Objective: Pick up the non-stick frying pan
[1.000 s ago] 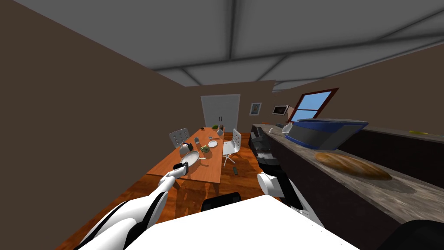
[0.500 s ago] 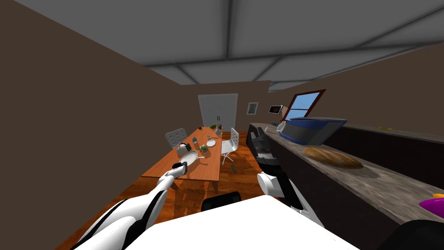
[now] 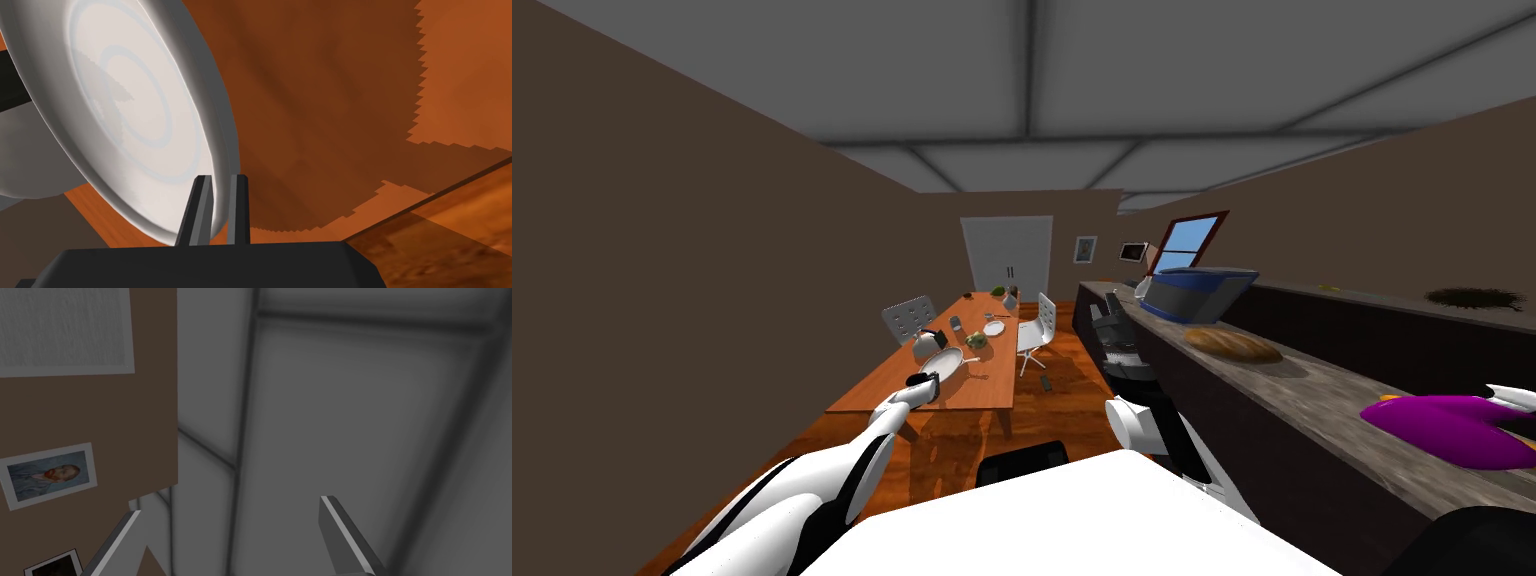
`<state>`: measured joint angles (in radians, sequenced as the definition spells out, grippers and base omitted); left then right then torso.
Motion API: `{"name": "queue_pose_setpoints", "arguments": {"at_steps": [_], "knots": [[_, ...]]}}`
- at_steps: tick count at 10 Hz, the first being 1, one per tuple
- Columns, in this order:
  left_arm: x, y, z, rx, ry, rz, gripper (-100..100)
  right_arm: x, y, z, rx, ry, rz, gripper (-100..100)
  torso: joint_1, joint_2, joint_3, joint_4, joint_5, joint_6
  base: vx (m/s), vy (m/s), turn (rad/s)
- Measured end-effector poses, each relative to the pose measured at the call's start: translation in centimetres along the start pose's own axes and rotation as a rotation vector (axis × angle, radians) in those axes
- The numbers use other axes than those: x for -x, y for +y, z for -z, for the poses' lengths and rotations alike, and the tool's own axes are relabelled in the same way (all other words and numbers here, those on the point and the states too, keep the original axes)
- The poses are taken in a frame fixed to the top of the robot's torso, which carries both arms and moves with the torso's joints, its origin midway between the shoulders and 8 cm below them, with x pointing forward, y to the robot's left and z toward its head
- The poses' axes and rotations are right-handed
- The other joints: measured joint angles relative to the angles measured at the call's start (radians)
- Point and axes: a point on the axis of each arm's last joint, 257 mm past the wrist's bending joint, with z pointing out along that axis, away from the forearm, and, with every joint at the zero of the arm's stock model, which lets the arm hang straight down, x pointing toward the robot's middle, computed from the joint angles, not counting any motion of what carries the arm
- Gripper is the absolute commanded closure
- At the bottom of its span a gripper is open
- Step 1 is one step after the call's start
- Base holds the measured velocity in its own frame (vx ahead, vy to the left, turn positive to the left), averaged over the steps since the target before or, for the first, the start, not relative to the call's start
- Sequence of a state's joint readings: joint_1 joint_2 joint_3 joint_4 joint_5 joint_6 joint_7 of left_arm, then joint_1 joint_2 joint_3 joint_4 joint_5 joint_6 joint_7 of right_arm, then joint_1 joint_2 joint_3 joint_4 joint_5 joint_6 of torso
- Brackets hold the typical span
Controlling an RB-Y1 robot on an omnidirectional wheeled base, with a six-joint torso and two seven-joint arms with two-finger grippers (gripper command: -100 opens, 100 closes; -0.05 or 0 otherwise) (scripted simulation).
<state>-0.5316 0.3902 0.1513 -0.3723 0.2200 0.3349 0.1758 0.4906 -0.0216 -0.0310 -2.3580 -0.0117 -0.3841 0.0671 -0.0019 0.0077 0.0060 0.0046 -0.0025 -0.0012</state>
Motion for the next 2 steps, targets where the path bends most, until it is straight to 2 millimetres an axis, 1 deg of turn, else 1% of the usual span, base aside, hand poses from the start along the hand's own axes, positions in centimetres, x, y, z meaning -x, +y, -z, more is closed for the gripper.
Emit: {"name": "queue_pose_setpoints", "arguments": {"at_steps": [1,2], "knots": [[0.16,-0.22,0.05,-0.001,-0.003,0.007,100,0.0,0.0,0.0,0.0,0.0,0.0,0,0.0,0.0,0.0,0.0,0.0,-0.001,-0.017,0.003,-0.005],[0.18,-0.21,0.05,0.0,-0.004,0.008,0,0.0,0.0,0.0,0.0,0.0,0.0,0,0.0,-0.002,-0.001,0.0,0.0,-0.001,0.0,0.0,0.0]]}}
